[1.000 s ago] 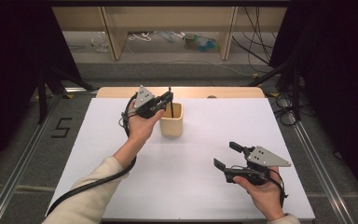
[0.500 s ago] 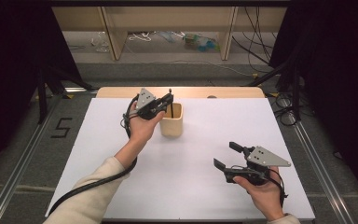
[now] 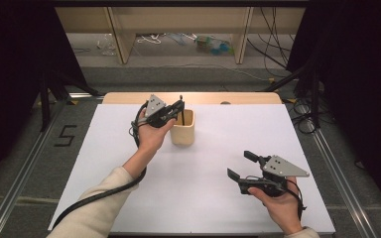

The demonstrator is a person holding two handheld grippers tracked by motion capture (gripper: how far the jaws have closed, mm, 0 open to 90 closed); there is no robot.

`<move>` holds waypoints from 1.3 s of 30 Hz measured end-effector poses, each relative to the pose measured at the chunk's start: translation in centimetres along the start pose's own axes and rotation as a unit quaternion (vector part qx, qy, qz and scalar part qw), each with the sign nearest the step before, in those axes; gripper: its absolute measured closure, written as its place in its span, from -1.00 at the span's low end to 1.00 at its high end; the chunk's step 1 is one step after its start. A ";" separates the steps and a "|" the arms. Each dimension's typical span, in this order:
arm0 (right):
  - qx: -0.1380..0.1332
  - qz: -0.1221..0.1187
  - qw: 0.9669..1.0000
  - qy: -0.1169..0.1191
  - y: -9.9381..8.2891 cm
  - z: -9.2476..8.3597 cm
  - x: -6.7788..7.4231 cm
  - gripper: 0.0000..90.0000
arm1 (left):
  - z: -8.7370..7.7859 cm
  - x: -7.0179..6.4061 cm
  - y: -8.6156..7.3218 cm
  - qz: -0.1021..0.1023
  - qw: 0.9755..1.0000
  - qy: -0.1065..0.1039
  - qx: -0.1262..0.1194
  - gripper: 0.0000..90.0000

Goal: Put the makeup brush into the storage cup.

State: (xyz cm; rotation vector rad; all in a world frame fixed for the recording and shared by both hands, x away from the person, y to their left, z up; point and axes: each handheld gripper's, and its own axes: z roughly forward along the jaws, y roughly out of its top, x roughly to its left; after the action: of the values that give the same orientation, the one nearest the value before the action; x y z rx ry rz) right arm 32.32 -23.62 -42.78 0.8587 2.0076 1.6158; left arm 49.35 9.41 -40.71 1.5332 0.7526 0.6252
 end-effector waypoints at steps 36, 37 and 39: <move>0.004 0.001 1.000 0.000 0.0 -0.1 -0.1 -0.60 | -6.0 -0.6 1.1 0.017 1.000 -0.013 0.007 -0.75; 0.004 0.001 1.000 0.000 0.0 -0.1 -0.1 -0.60 | -6.0 -0.6 1.1 0.017 1.000 -0.013 0.007 -0.75; 0.004 0.000 1.000 0.000 0.0 -0.1 -0.1 -0.60 | -6.7 -0.6 0.9 0.008 1.000 -0.019 0.008 -0.76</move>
State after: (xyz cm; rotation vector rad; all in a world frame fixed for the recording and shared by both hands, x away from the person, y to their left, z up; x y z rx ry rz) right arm 32.37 -23.75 -42.75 0.8616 2.0144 1.6099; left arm 43.94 13.16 -39.16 1.5634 0.7190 0.6005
